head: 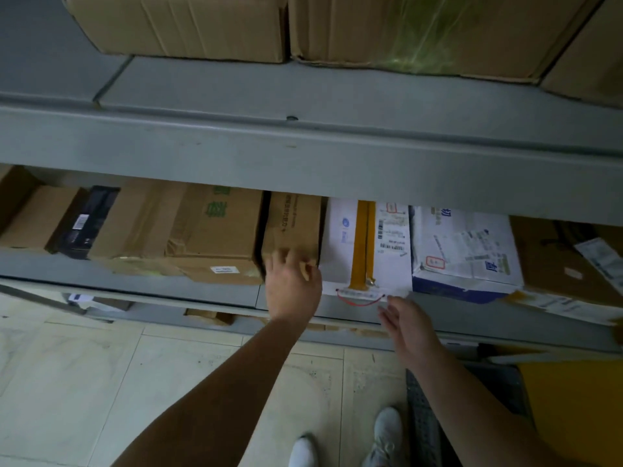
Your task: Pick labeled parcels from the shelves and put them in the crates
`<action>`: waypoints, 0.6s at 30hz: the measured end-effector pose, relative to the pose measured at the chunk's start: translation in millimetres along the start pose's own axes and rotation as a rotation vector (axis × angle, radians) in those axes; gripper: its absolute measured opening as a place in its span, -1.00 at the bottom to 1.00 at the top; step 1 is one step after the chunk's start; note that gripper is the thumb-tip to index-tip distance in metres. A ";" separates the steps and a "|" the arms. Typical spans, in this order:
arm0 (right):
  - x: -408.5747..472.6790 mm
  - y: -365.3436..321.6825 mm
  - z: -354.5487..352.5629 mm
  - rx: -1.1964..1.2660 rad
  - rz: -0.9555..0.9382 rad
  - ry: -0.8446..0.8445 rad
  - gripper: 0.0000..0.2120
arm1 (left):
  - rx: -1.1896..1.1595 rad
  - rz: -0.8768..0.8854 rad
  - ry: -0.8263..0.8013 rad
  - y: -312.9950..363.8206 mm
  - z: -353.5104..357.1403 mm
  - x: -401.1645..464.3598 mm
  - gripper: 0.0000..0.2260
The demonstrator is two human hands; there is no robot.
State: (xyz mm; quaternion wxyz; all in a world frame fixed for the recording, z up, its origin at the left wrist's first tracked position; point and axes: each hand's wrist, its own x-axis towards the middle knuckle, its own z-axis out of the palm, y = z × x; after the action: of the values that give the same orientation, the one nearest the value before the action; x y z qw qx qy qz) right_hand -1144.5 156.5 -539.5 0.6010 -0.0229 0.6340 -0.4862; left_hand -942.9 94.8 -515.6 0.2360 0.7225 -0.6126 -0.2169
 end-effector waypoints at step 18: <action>-15.8 12.0 29.4 -0.333 -0.073 -0.049 -0.72 | 0.618 -0.057 -0.215 20.5 19.1 69.5 -0.21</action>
State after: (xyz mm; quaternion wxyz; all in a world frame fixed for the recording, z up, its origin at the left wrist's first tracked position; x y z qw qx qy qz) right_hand -1110.4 155.2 -529.9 0.5862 -0.1567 0.6897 -0.3952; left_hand -959.7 21.9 -520.1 -0.0666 0.7497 -0.6505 -0.1021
